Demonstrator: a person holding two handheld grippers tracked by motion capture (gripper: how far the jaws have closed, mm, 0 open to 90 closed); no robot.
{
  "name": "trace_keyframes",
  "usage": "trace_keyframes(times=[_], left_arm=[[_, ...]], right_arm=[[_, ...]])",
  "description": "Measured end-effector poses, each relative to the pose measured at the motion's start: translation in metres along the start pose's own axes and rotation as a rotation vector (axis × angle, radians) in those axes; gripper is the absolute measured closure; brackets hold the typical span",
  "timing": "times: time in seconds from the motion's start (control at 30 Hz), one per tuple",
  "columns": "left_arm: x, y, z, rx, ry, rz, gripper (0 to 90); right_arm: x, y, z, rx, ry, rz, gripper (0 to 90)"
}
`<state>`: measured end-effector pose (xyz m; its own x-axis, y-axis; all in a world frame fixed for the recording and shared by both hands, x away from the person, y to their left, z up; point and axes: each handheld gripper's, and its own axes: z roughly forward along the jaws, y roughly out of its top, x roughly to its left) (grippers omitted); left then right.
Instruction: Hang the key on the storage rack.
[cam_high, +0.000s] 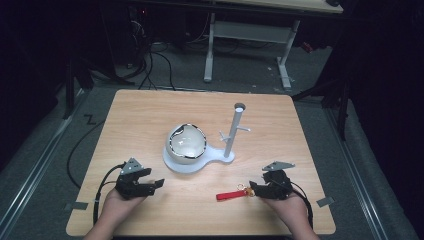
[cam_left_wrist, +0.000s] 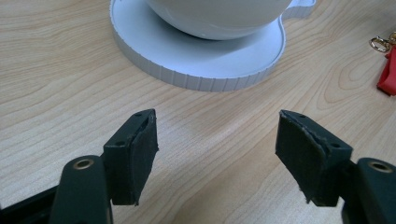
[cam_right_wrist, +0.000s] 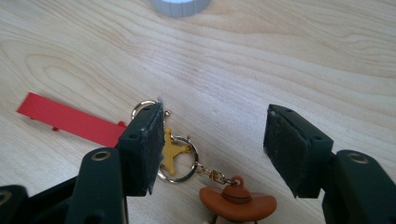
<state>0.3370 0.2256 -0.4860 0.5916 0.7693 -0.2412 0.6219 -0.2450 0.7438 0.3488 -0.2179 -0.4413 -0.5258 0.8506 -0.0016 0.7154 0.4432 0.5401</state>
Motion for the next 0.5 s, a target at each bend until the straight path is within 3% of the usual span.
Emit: trace_keyframes(times=[0.27, 0.37, 0.5], left_arm=[[0.000, 0.000, 0.001, 0.005, 0.001, -0.003, 30.0], [-0.001, -0.001, 0.000, 0.003, -0.002, -0.003, 30.0], [-0.002, -0.001, 0.001, 0.006, -0.005, -0.001, 30.1]], right_arm=[[0.007, 0.003, 0.011, 0.042, 0.022, -0.014, 43.8], [0.015, 0.003, 0.013, 0.083, 0.058, -0.050, 50.5], [0.018, 0.004, 0.011, 0.116, 0.062, -0.076, 57.1]])
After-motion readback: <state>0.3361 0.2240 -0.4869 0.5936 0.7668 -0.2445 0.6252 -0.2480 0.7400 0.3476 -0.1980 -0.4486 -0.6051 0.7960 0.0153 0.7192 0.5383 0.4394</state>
